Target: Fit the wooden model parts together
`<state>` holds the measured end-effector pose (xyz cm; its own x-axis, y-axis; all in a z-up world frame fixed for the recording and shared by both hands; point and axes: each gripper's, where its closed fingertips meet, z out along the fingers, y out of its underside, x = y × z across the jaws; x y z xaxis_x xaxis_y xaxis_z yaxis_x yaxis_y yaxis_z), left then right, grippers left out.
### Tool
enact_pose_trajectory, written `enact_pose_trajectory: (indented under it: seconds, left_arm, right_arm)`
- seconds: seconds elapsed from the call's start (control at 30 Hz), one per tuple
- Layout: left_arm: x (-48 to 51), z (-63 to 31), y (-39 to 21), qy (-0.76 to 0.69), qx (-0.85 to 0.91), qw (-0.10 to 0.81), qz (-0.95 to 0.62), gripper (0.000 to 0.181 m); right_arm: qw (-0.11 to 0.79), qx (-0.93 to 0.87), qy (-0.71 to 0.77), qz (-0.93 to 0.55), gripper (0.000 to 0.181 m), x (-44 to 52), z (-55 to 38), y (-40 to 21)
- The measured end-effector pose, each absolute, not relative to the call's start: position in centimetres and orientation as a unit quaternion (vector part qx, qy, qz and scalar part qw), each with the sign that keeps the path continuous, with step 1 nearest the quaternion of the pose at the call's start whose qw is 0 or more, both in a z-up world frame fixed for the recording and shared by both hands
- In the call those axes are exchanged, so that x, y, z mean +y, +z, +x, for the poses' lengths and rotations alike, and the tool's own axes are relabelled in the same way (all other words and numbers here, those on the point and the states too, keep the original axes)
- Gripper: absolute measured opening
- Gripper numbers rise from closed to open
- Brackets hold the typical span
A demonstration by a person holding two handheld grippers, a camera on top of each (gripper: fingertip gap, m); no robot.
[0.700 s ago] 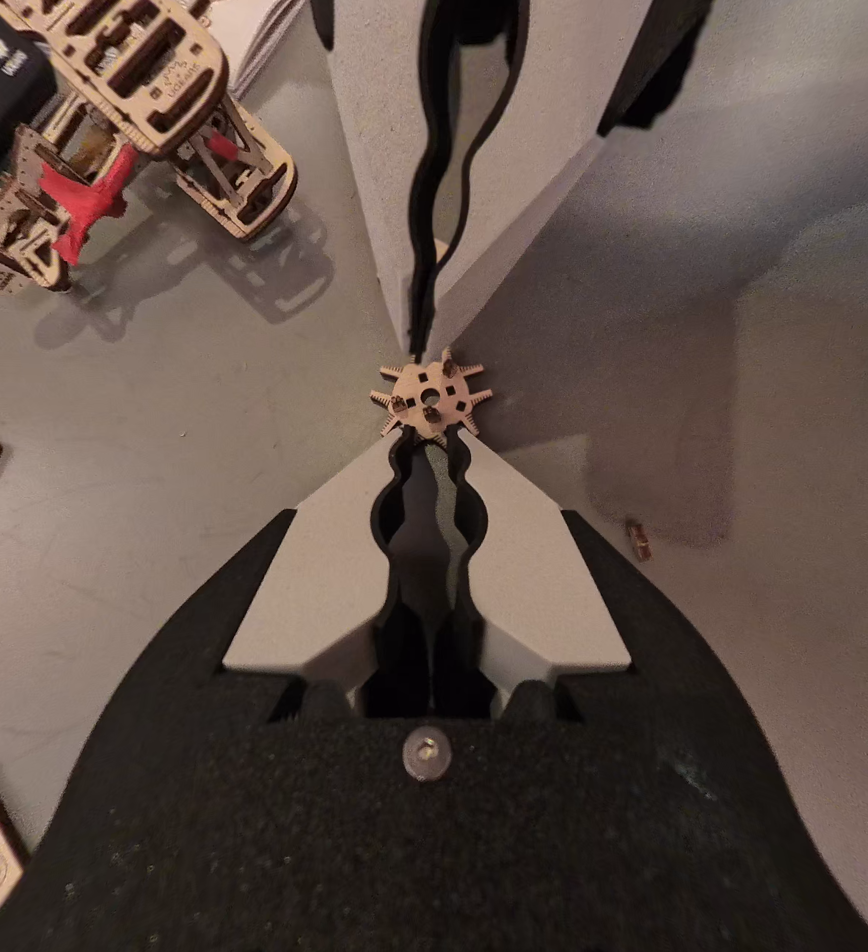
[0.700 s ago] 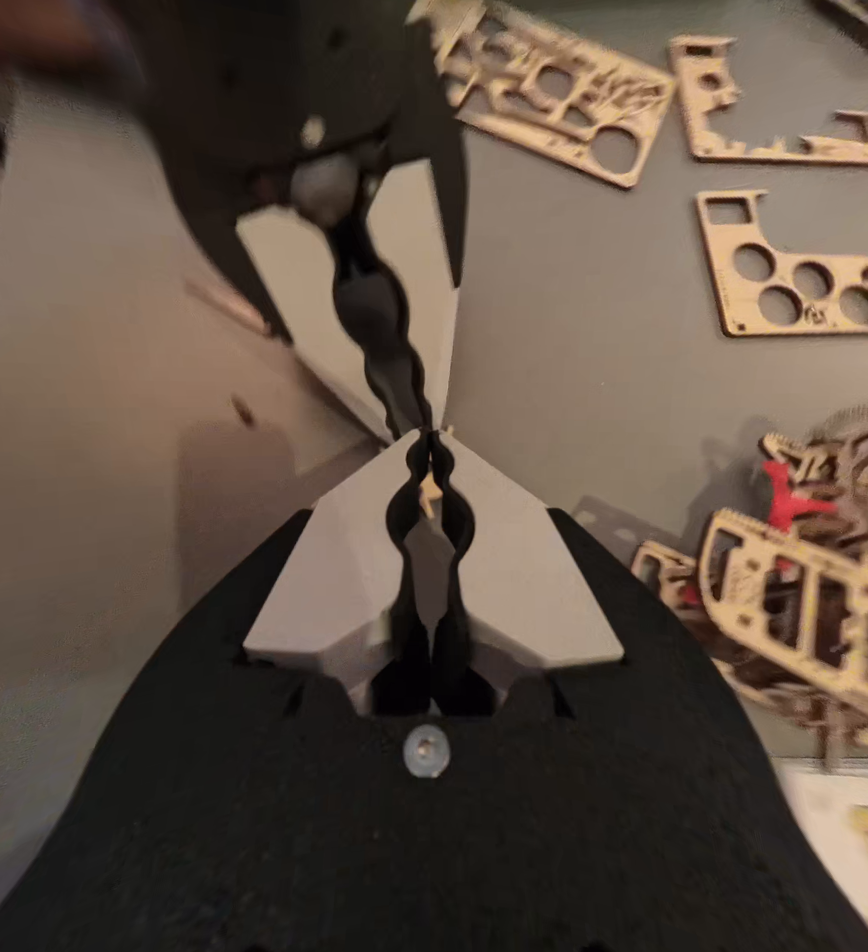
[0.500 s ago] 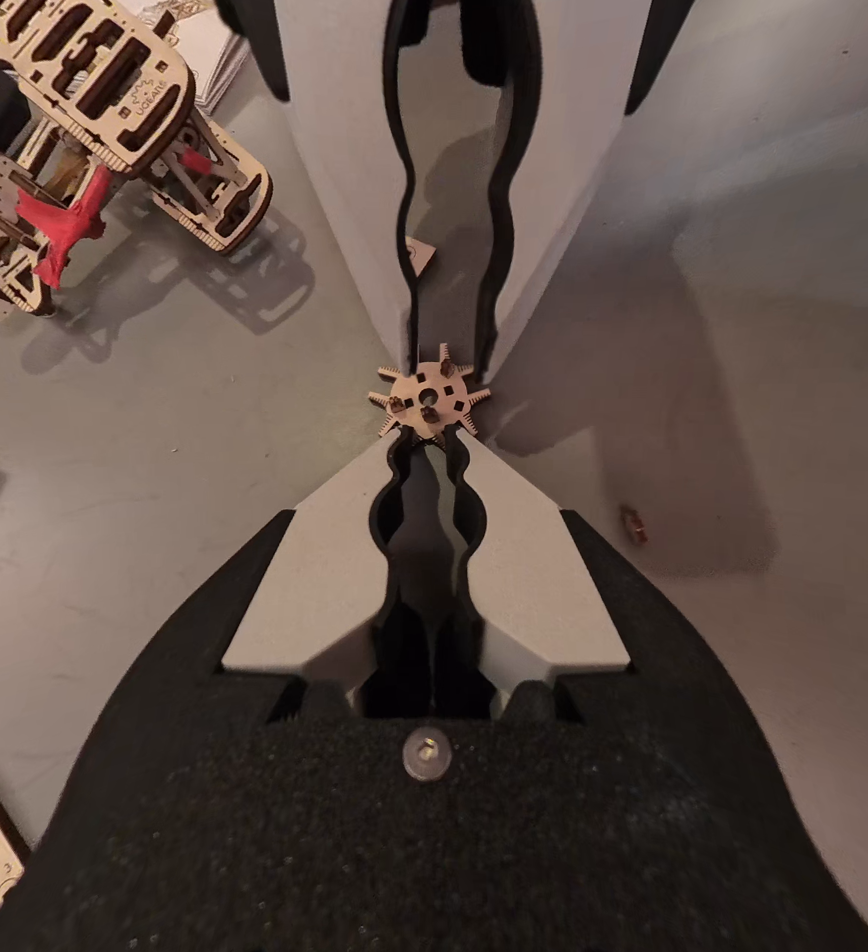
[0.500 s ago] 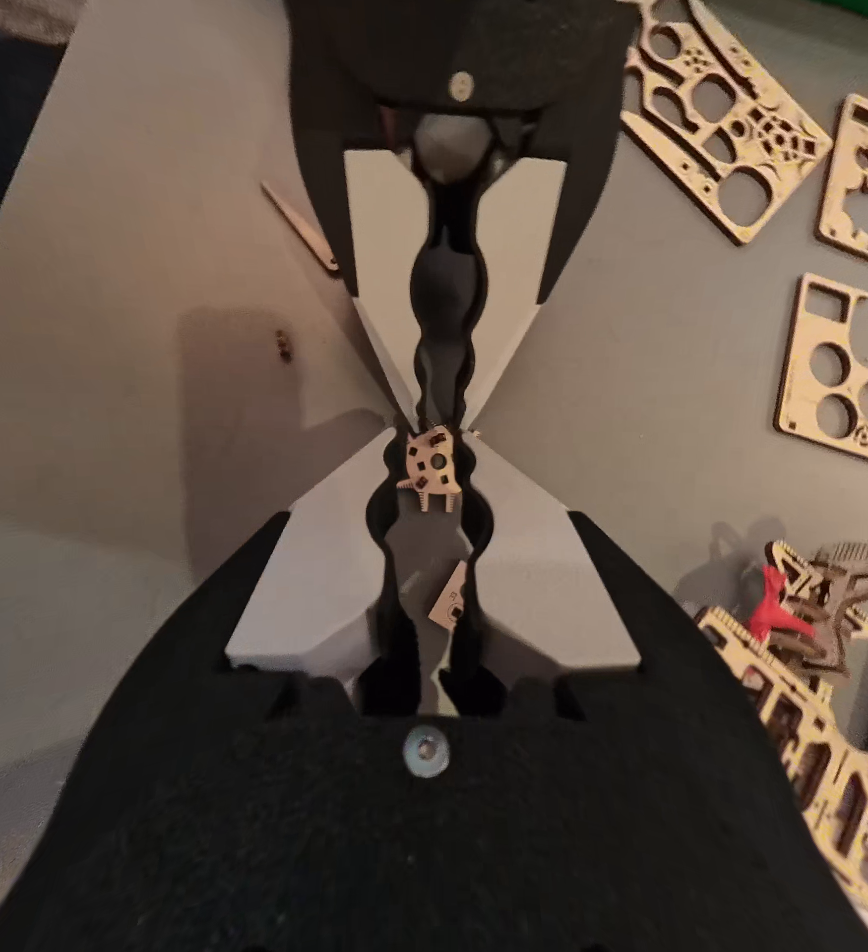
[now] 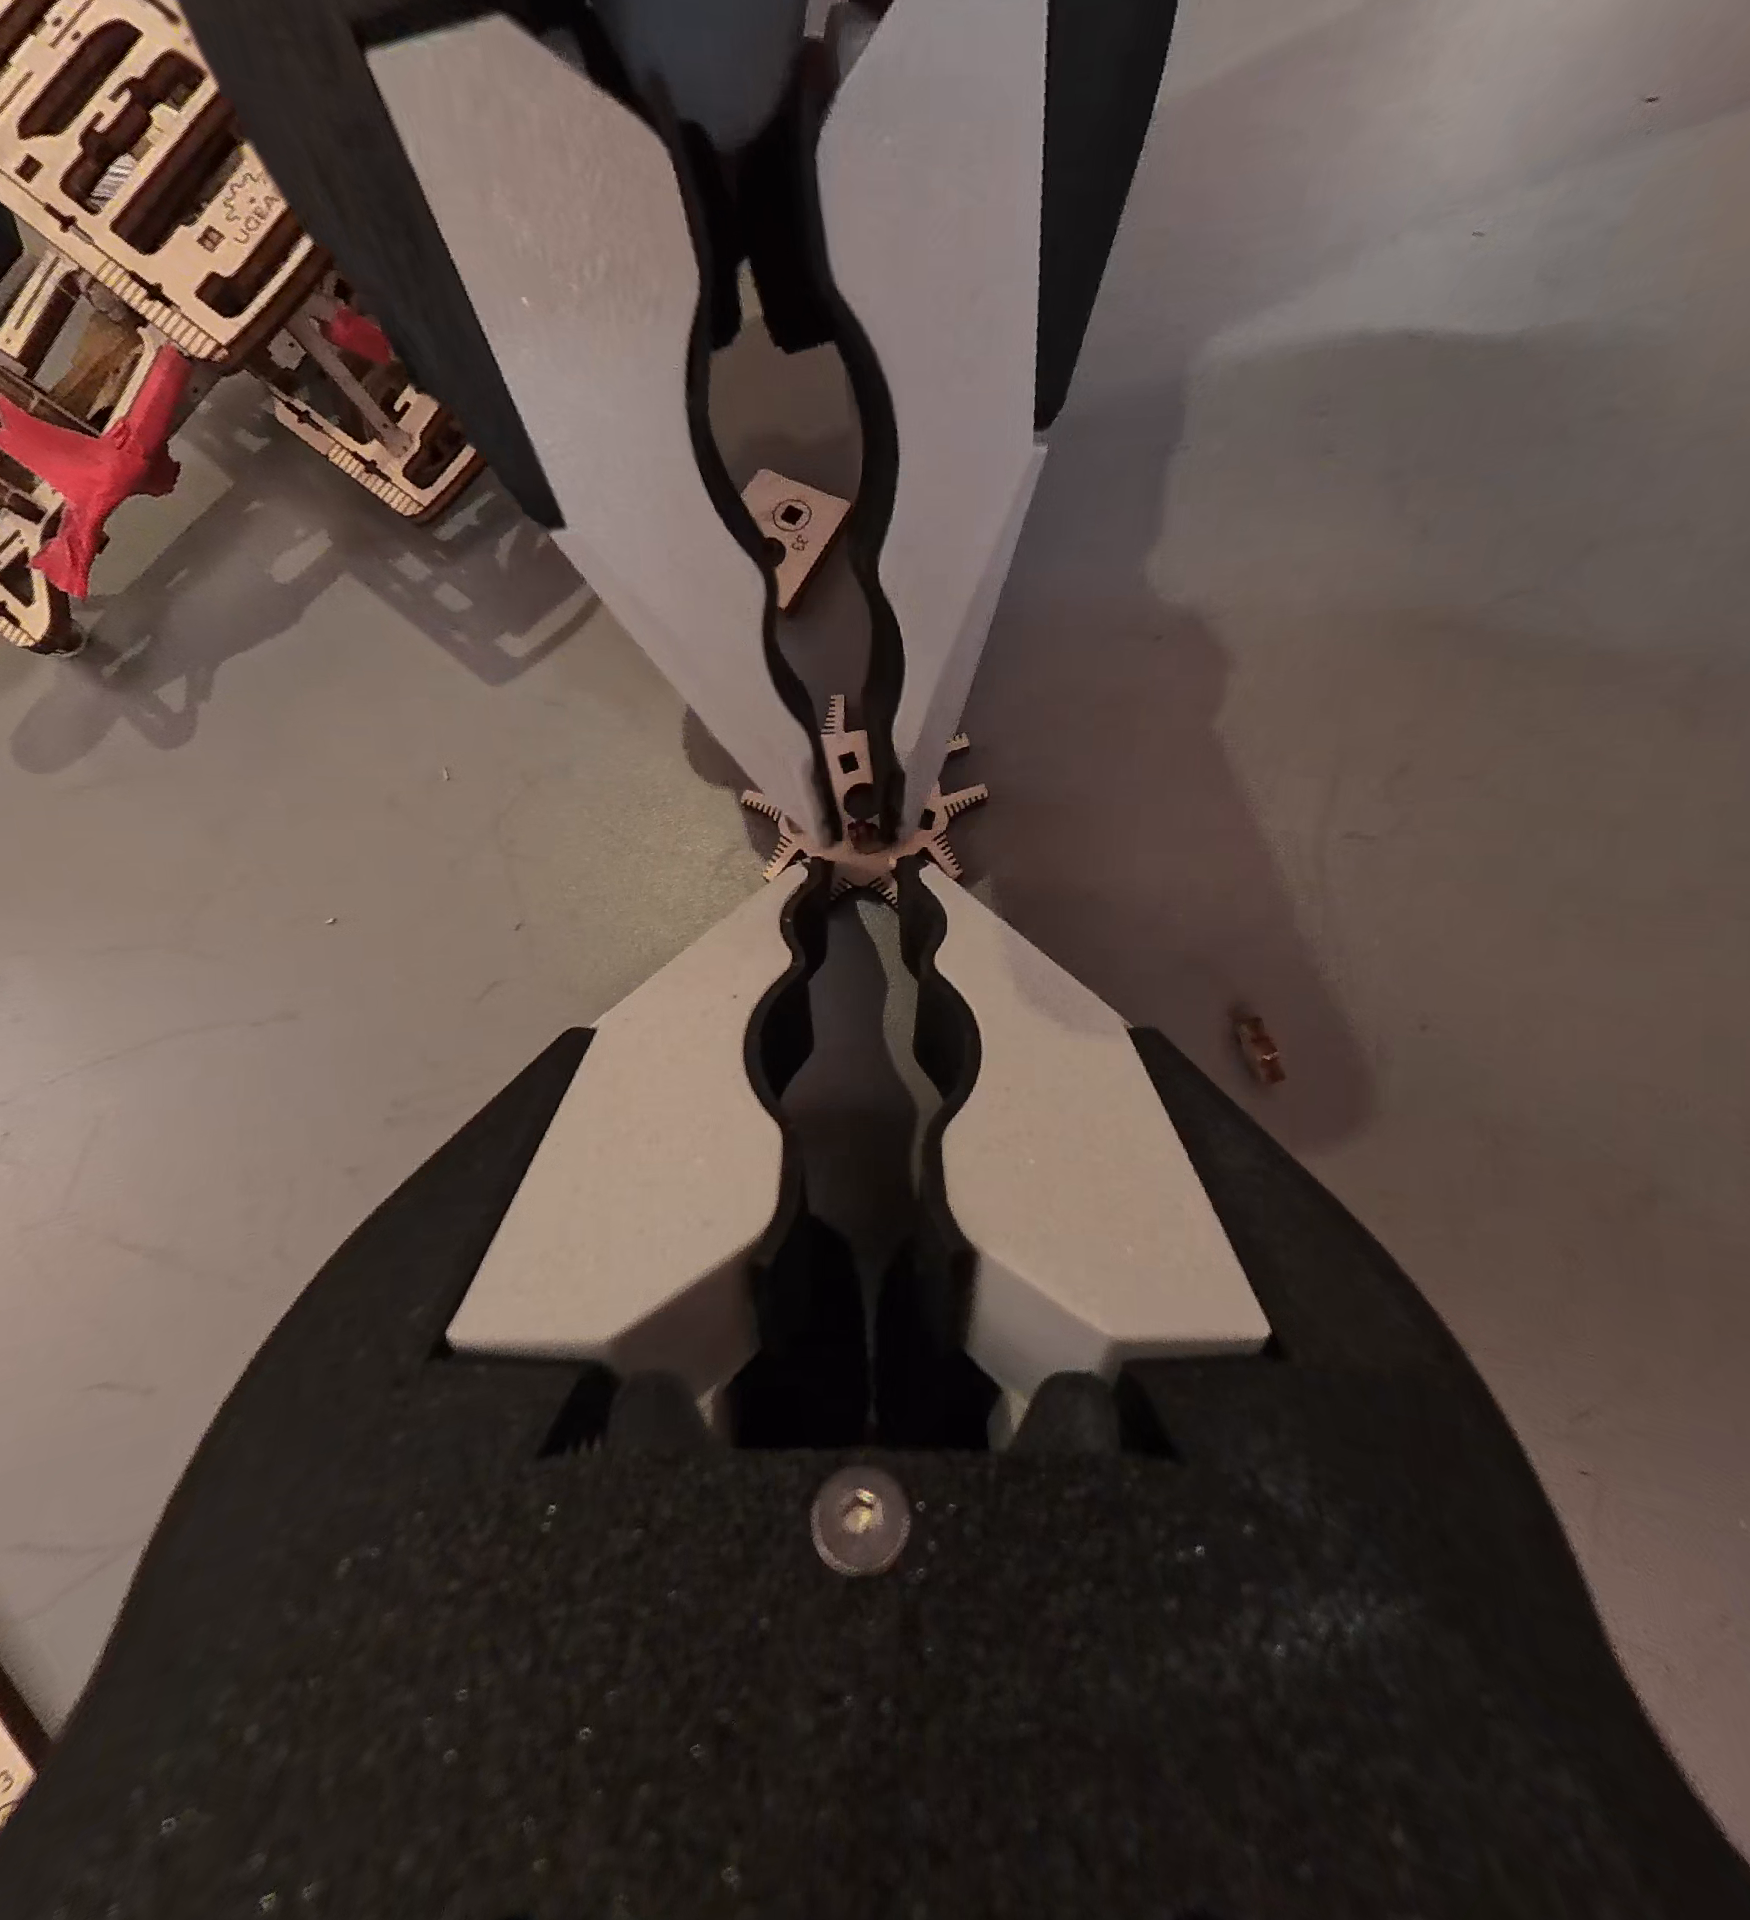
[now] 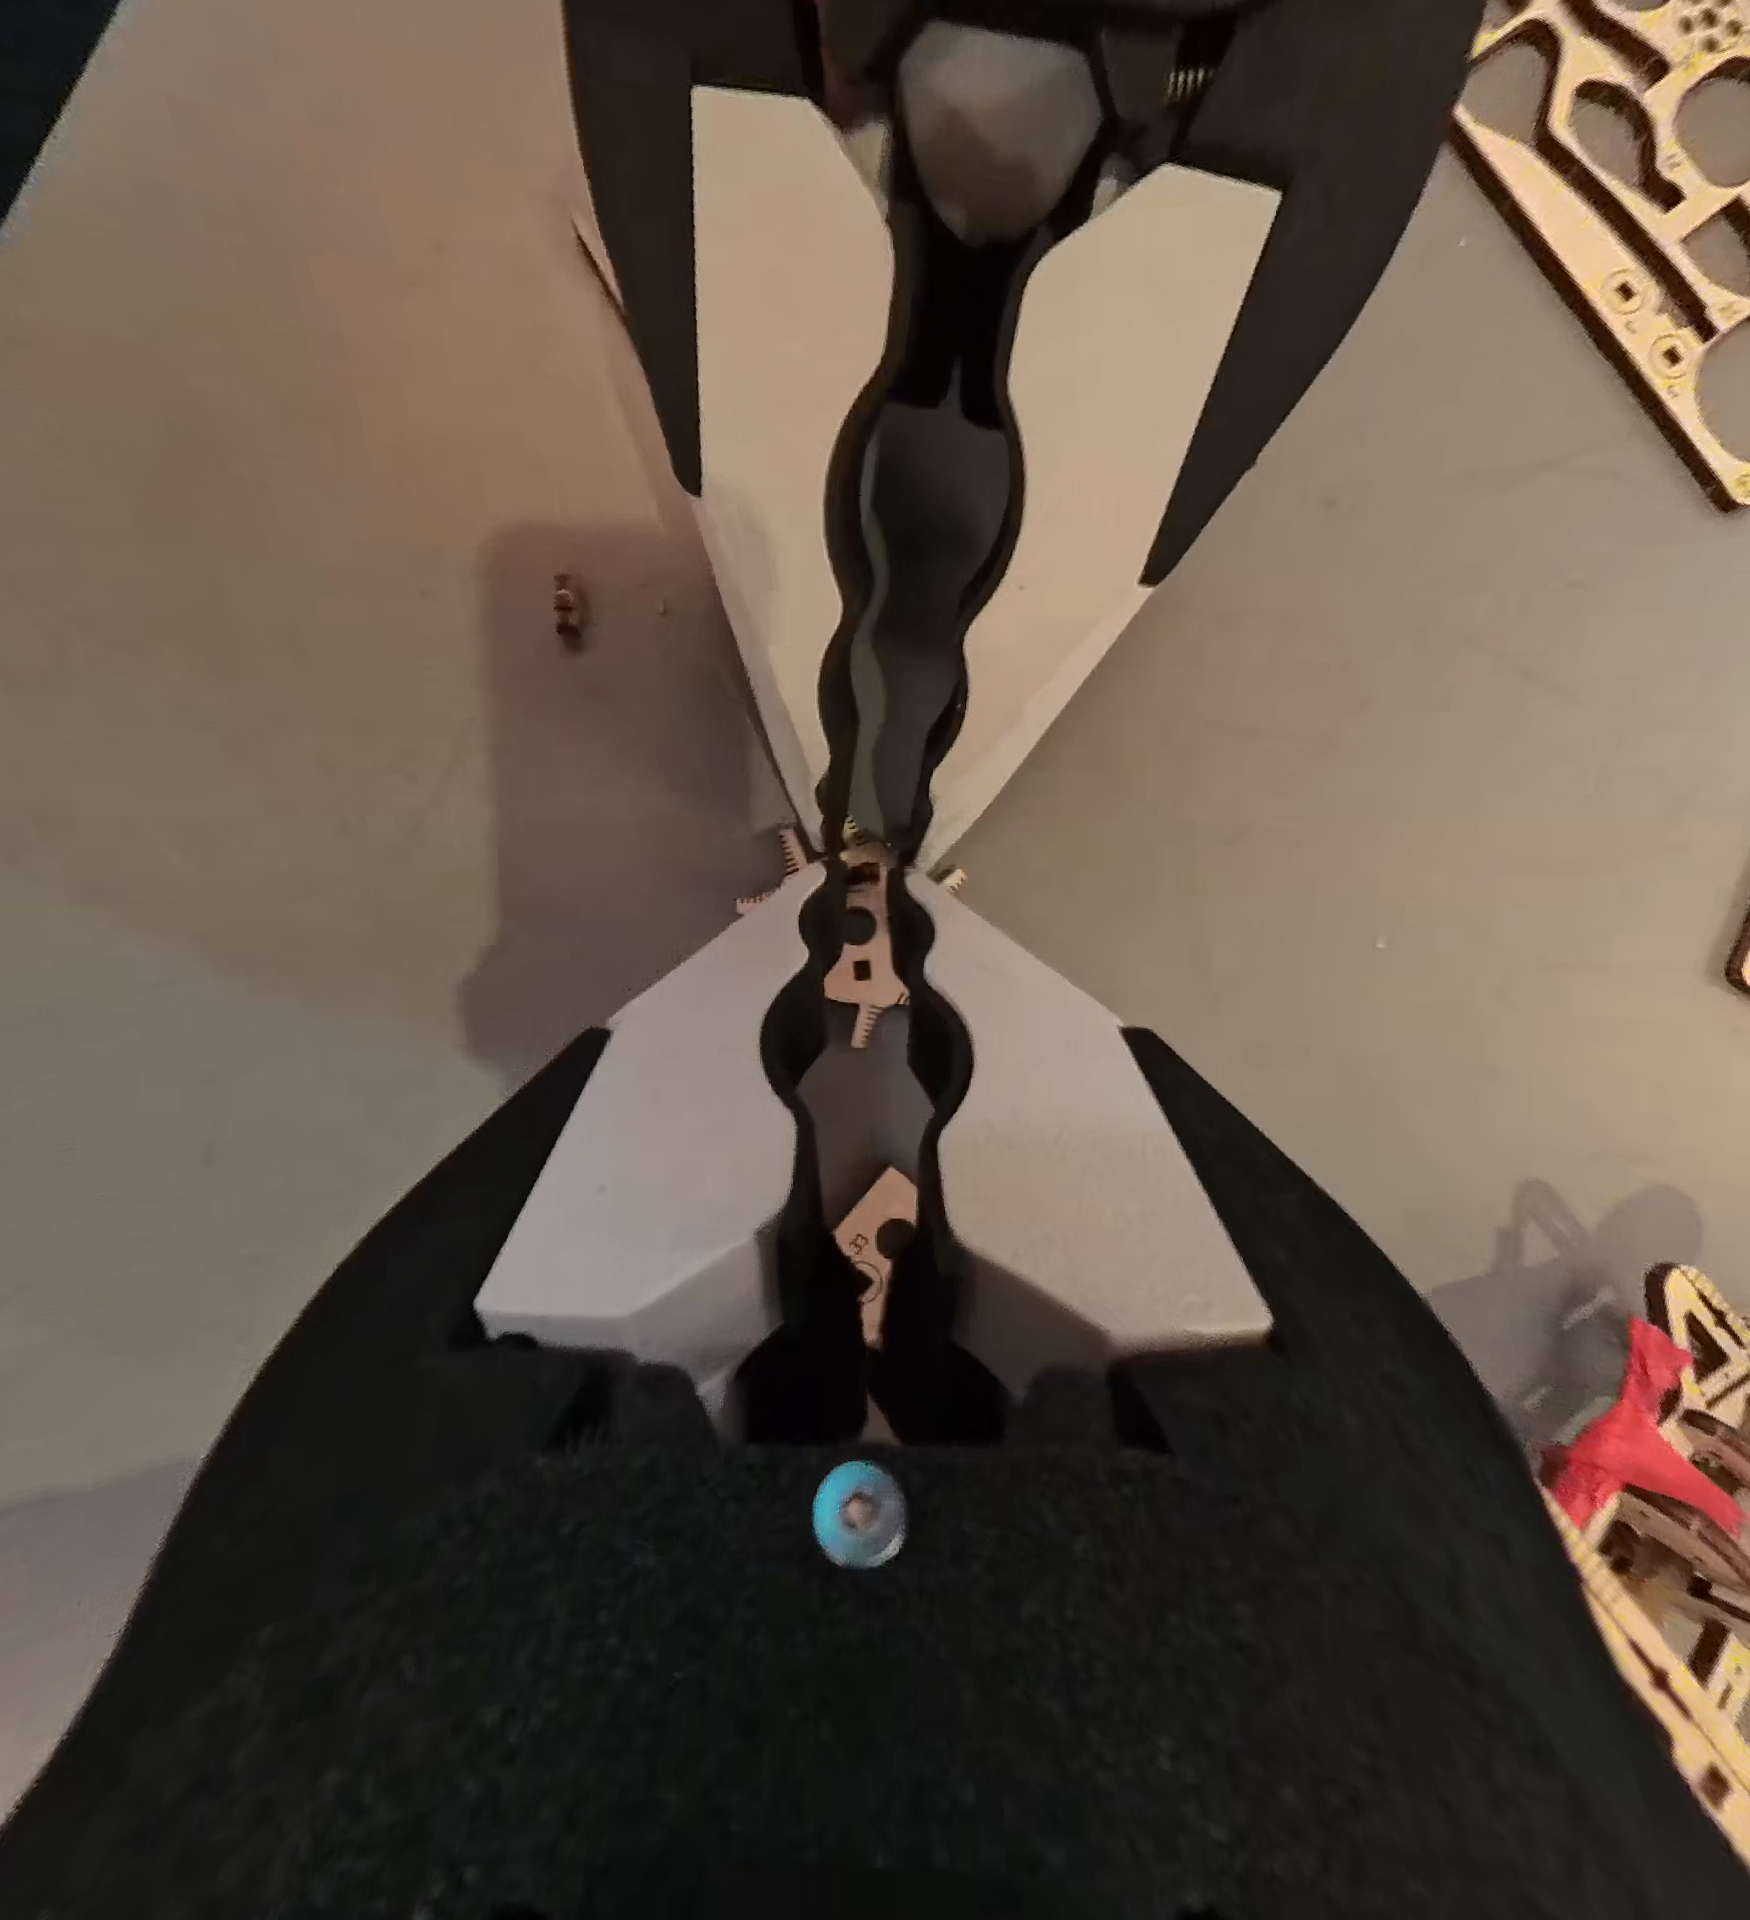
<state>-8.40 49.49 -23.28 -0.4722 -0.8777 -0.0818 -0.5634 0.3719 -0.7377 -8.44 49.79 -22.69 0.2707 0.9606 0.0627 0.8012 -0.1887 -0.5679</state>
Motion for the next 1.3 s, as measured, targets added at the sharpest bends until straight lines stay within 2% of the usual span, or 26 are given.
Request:
enact_pose_trajectory:
  seconds: [0.43,0.7,1.0,1.17,1.3]
  left_arm:
    - [49.5,-8.4,-23.3,-0.329,0.793,0.238,-0.455,0.012]
    - [49.5,-8.4,-23.3,-0.329,0.792,0.238,-0.457,0.012]
    - [49.5,-8.4,-23.3,-0.327,0.793,0.241,-0.454,0.012]
    - [49.5,-8.4,-23.3,-0.327,0.793,0.241,-0.454,0.012]
    - [49.5,-8.3,-23.3,-0.327,0.793,0.241,-0.454,0.012]
  right_arm:
    - [0.187,-0.62,0.126,-0.751,0.004,49.7,-8.4,-23.0]
    - [0.247,-0.645,0.06,-0.721,0.003,49.5,-8.3,-22.9]
    - [0.265,-0.618,0.089,-0.735,0.006,49.4,-8.4,-22.6]
    - [0.303,-0.601,0.11,-0.731,0.003,49.4,-8.7,-21.4]
    - [0.3,-0.598,0.109,-0.735,0.0,49.6,-8.6,-22.0]
